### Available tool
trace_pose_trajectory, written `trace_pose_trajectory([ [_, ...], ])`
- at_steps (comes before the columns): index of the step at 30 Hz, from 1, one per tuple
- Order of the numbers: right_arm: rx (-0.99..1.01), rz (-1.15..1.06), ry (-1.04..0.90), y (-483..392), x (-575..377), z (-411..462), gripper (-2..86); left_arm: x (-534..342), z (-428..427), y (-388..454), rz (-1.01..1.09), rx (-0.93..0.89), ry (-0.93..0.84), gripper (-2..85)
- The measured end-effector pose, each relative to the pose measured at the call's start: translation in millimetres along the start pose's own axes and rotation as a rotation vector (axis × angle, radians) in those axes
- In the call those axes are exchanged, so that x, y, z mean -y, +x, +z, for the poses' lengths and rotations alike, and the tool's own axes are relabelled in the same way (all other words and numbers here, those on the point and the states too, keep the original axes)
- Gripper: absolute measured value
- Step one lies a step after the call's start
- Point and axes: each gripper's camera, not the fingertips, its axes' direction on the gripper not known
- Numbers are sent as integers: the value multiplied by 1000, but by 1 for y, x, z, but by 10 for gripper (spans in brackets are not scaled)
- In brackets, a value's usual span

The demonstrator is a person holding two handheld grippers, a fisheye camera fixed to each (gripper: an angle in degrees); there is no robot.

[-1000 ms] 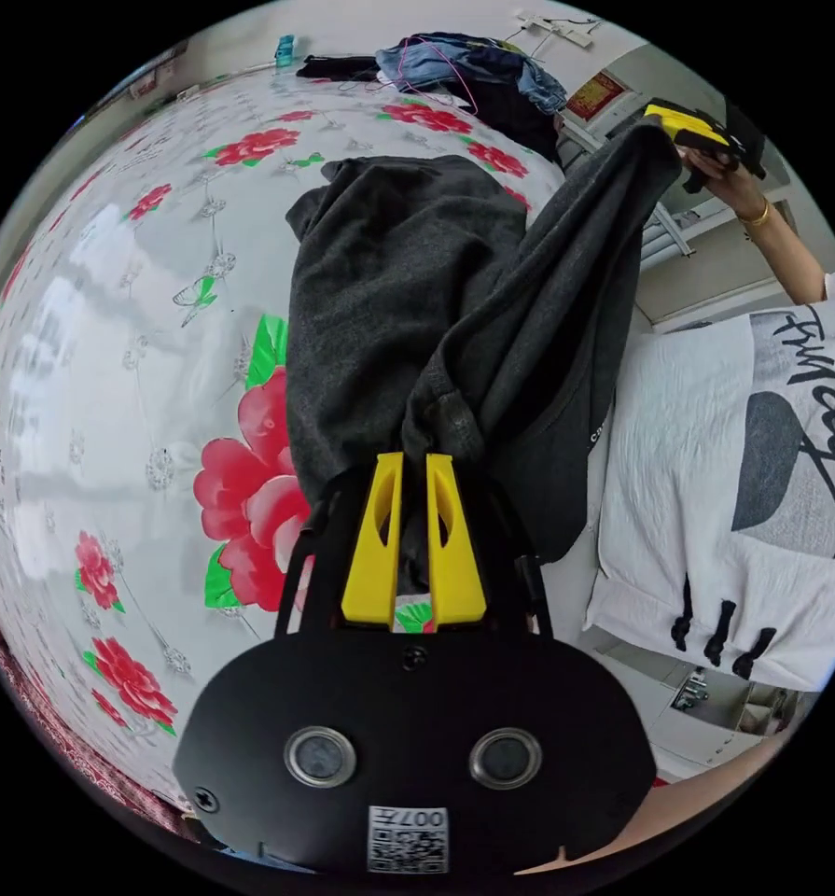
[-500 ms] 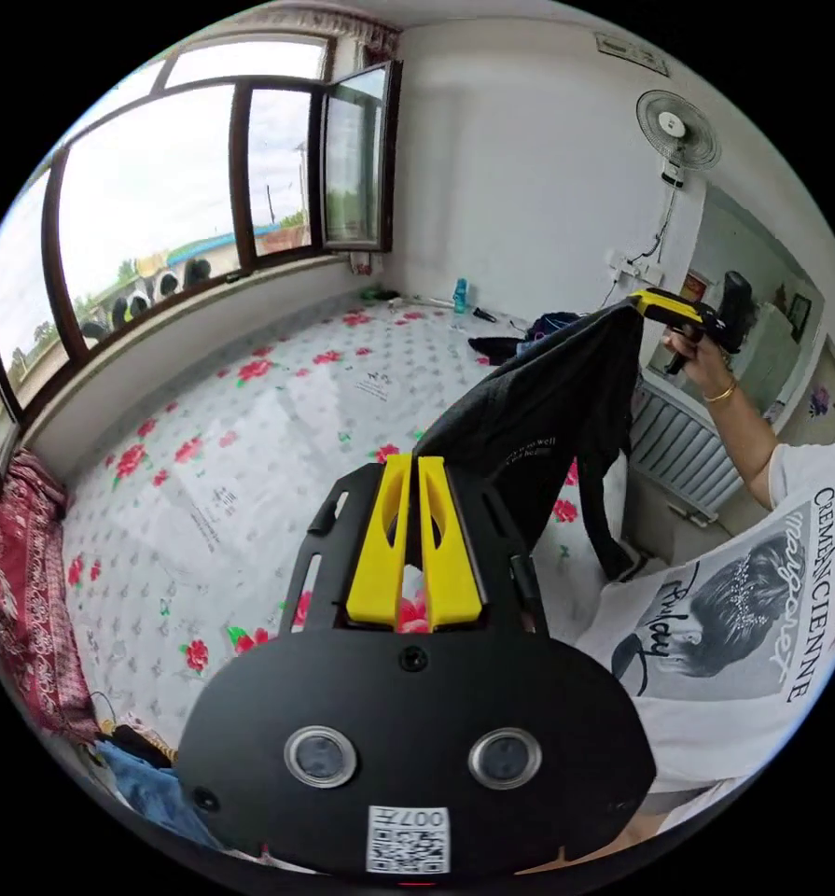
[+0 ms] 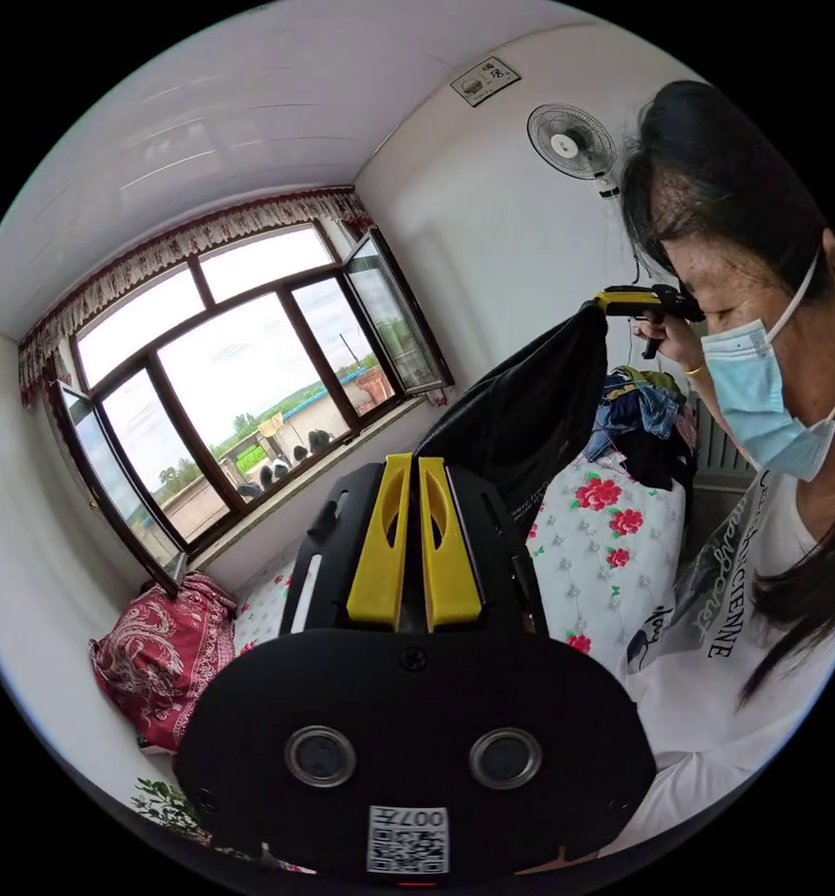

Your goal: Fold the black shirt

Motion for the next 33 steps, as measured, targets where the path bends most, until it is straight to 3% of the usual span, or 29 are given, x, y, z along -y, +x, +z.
trace_pose_trajectory([
  [7,68,-42,-104,20,13,59,-3,7,29,-16,-39,26,-152,-10],
  [12,173,33,-330,43,-24,213,-2,-45,181,-55,-180,-180,-357,-10],
  [16,200,103,-509,59,-74,337,-1,-113,312,-91,-345,-193,-529,-10],
  [21,311,357,-657,85,-169,515,16,-231,487,-137,-664,-192,-746,-10],
  [28,461,532,-747,77,-286,565,85,-324,499,-115,-658,-160,-824,-10],
  [33,548,600,-1036,9,-390,546,91,-379,450,-58,-780,-248,-916,-10],
])
